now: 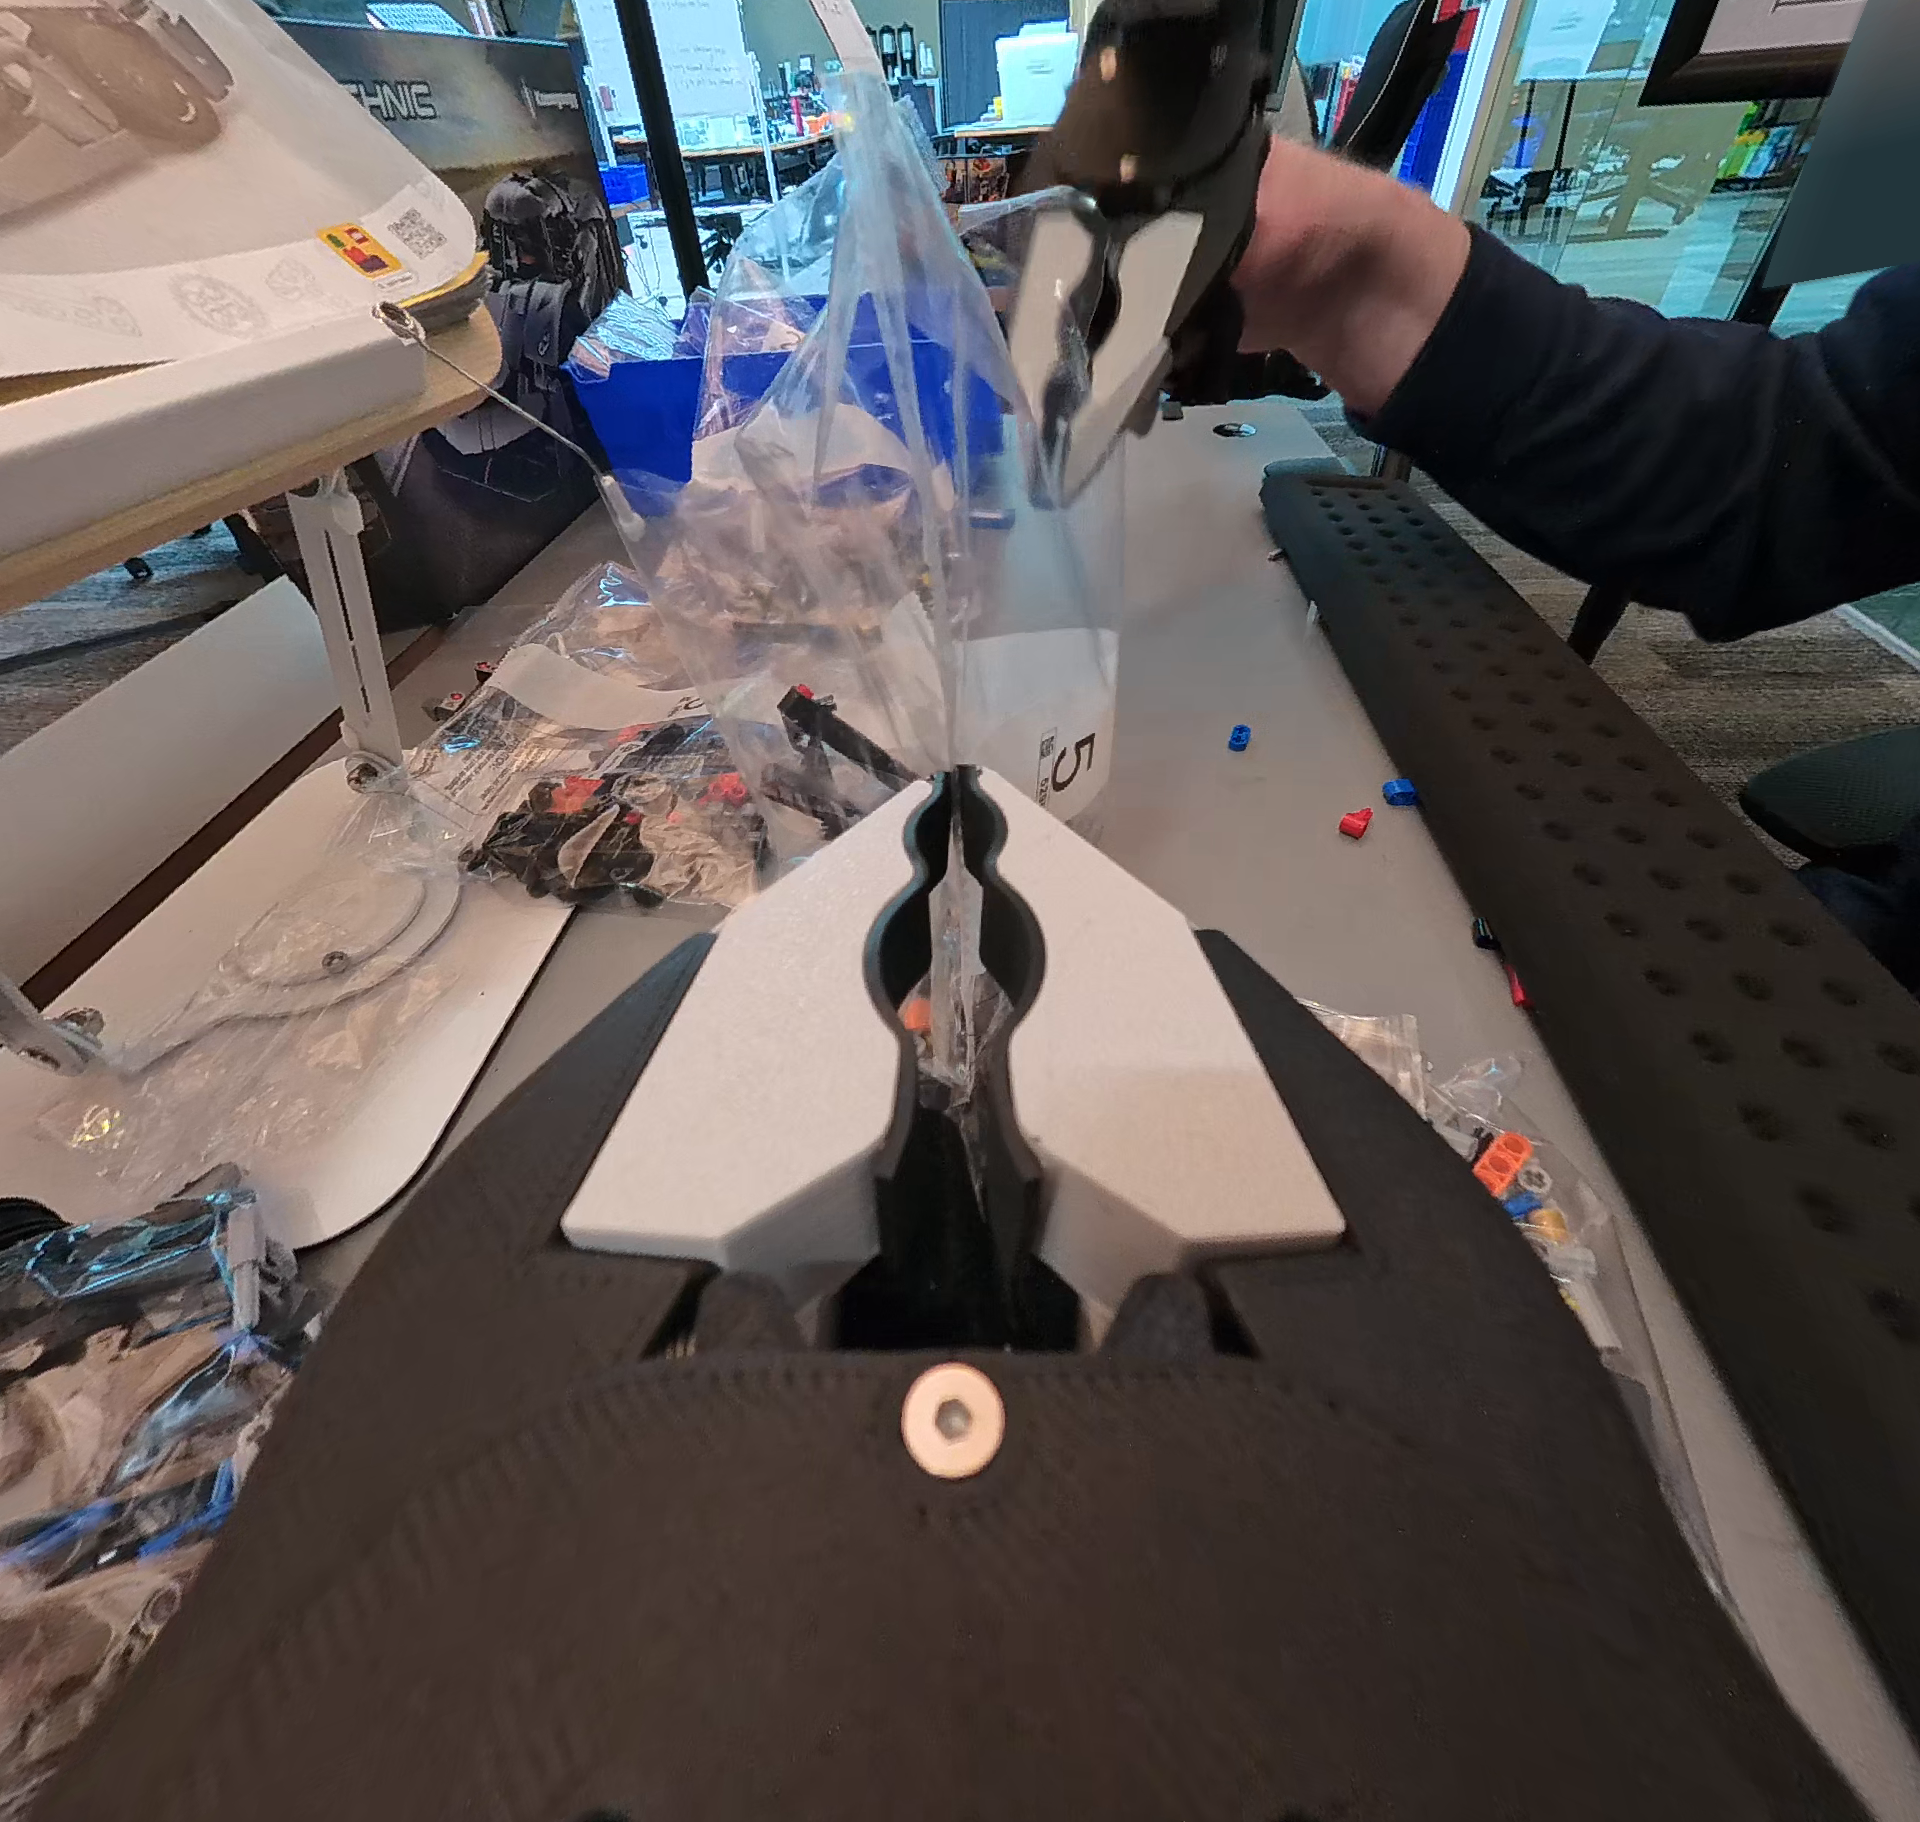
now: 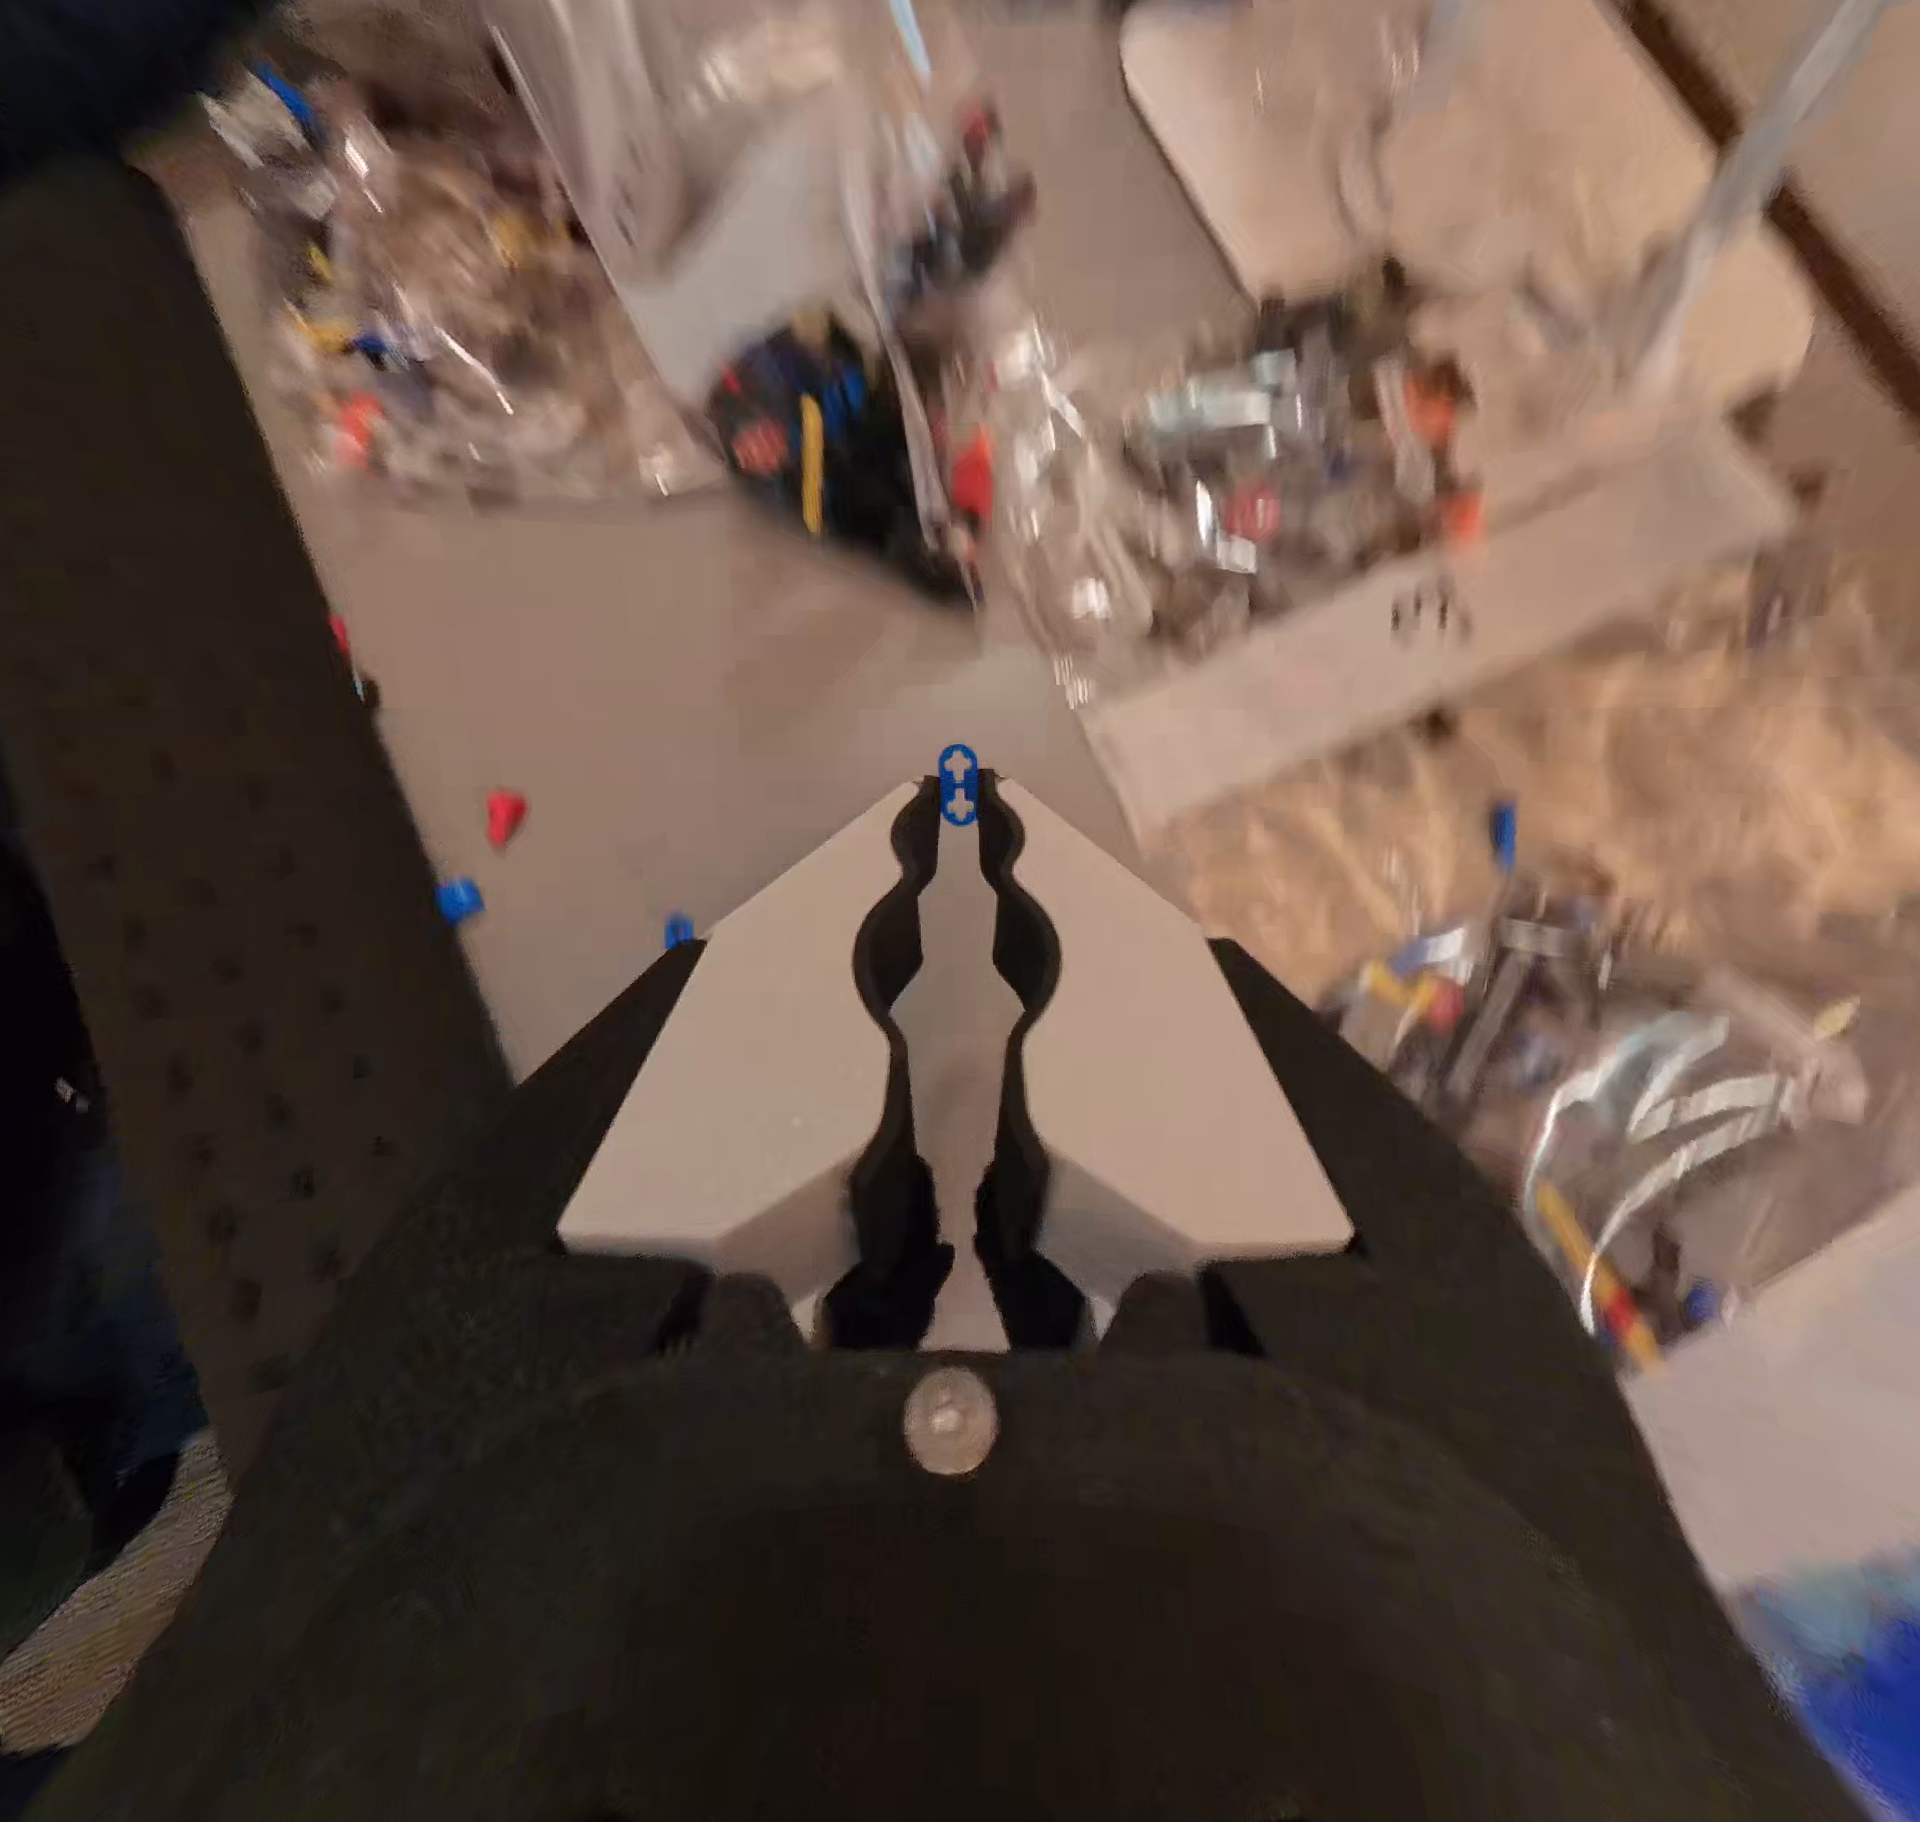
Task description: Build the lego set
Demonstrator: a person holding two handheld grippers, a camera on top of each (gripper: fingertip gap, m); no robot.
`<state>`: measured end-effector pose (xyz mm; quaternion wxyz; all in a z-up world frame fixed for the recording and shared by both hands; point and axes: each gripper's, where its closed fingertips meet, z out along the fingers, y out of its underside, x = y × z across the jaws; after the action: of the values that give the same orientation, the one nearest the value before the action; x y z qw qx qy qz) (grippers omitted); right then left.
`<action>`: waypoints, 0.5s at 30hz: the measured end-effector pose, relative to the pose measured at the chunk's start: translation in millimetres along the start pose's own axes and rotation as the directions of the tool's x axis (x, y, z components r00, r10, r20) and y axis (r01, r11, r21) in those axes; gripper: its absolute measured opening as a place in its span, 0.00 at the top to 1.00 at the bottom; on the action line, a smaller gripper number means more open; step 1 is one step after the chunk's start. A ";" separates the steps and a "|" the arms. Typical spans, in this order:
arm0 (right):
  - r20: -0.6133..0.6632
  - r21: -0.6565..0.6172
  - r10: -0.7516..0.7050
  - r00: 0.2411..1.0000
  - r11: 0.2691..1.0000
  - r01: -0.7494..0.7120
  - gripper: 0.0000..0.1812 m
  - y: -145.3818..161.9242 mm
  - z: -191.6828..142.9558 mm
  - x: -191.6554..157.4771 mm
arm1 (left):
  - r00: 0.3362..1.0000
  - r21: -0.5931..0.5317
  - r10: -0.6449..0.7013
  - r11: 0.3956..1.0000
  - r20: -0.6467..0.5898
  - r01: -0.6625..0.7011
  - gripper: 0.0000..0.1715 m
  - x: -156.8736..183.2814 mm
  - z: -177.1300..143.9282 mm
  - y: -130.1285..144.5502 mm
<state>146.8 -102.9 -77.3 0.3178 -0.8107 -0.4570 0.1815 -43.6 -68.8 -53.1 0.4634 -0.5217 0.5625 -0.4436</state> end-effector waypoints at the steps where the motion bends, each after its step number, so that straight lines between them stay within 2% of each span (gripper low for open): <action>1: 0.002 0.033 -0.032 0.999 0.999 0.032 0.98 -20.3 3.6 -3.2 | 1.000 0.000 0.000 1.000 0.001 0.000 1.00 -0.2 -0.2 0.0; 4: 0.068 0.118 -0.099 0.993 0.989 0.090 0.98 -75.1 15.6 -21.3 | 1.000 -0.001 0.001 1.000 0.002 -0.001 1.00 -0.3 -1.0 0.1; 7: 0.074 0.147 -0.153 0.985 0.979 0.141 0.98 -113.7 29.7 -29.9 | 1.000 -0.001 0.002 1.000 0.003 -0.002 1.00 -0.7 -1.9 -0.1; 12: 0.072 0.162 -0.191 0.979 0.971 0.177 0.97 -148.5 50.7 -34.1 | 1.000 -0.001 0.008 1.000 0.002 -0.008 1.00 0.1 -2.4 -0.8; 15: 0.098 0.162 -0.202 0.974 0.969 0.185 0.98 -155.3 57.6 -39.8 | 1.000 0.003 0.008 1.000 0.006 -0.008 1.00 -0.8 -4.0 -2.0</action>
<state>-4.5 -57.8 -13.6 0.3682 -0.7240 -0.5361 0.2298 -47.2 -68.1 -50.4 0.4678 -0.5202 0.5622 -0.4411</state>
